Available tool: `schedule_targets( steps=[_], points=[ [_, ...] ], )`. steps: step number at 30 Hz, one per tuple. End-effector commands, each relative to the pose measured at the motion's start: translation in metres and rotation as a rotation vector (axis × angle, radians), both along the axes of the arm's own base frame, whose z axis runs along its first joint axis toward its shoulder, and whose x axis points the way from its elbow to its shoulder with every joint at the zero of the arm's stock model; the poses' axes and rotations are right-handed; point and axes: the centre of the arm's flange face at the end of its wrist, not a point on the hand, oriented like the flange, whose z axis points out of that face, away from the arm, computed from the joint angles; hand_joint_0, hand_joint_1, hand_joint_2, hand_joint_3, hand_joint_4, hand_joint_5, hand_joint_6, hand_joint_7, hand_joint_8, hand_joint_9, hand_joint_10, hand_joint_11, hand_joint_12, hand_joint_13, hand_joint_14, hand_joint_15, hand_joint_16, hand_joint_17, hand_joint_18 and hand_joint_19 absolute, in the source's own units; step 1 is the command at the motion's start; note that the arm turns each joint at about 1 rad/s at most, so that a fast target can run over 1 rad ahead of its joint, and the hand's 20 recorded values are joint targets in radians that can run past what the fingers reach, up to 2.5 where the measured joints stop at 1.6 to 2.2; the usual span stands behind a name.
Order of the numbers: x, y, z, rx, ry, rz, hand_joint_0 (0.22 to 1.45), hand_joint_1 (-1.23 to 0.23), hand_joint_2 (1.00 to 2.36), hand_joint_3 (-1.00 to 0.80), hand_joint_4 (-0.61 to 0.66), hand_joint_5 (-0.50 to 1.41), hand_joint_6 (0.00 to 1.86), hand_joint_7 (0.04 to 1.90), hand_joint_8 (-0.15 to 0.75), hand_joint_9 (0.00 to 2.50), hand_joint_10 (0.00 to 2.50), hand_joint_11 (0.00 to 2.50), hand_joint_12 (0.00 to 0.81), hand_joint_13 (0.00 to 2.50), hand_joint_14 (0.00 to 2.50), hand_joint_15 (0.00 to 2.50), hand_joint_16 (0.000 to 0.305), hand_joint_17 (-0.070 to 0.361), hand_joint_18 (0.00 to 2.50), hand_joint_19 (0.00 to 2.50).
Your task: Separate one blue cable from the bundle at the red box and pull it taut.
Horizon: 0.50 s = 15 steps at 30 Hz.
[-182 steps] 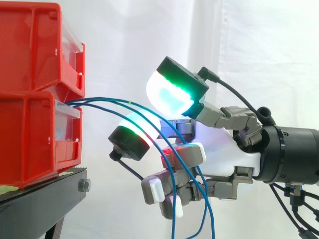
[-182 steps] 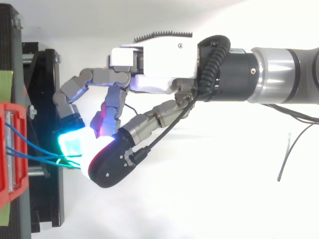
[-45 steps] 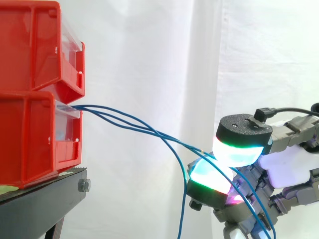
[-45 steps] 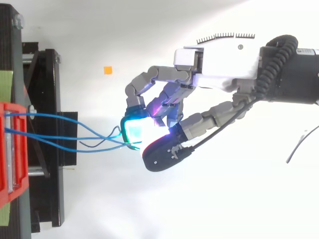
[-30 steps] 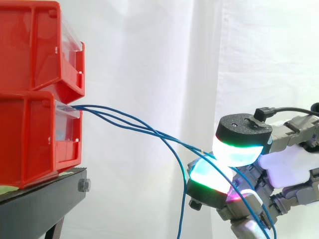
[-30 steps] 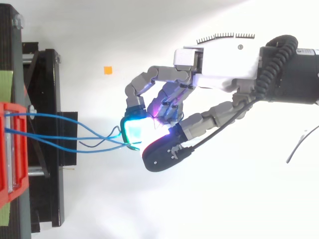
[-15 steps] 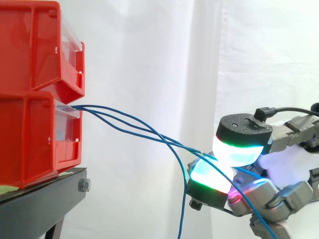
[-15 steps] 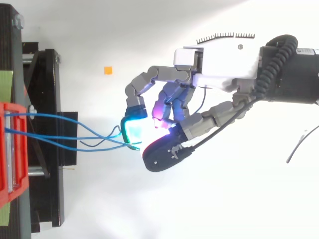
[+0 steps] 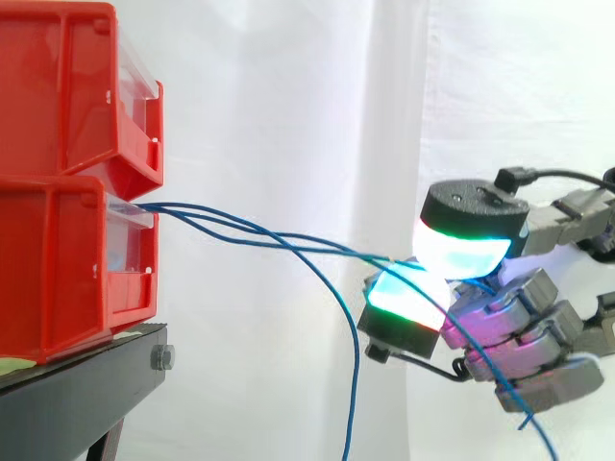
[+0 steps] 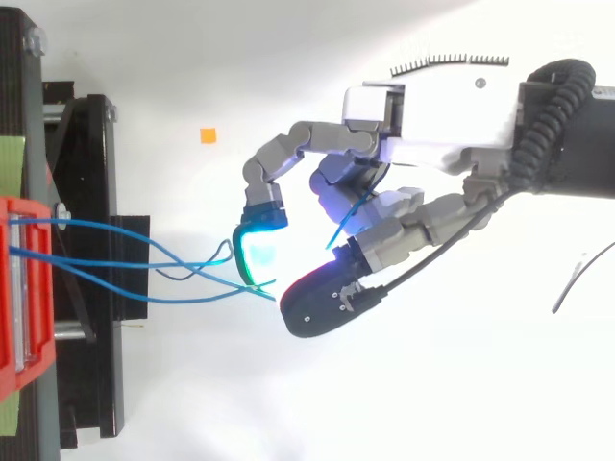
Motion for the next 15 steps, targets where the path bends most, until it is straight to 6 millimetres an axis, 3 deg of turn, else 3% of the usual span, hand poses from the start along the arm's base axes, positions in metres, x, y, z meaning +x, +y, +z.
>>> schedule_targets(
  steps=[1,11,15],
  points=[
    [-0.002,0.000,0.007,-0.006,-0.003,-0.002,0.58,-0.72,1.02,-0.12,-0.06,-0.12,0.87,1.12,0.291,0.72,2.09,1.35,0.351,0.77,2.50,1.35,0.040,0.091,1.29,1.64],
    [-0.014,-0.004,0.033,-0.016,0.008,-0.049,0.58,-0.72,1.02,-0.11,-0.06,-0.12,0.87,1.12,0.291,0.71,2.24,1.39,0.360,0.73,2.50,1.43,0.040,0.090,1.35,1.77],
    [-0.016,-0.004,0.032,-0.008,0.023,-0.078,0.58,-0.72,1.02,-0.09,-0.06,-0.12,0.87,1.13,0.290,0.69,2.39,1.37,0.367,0.71,2.50,1.44,0.039,0.088,1.37,1.82]
  ],
)
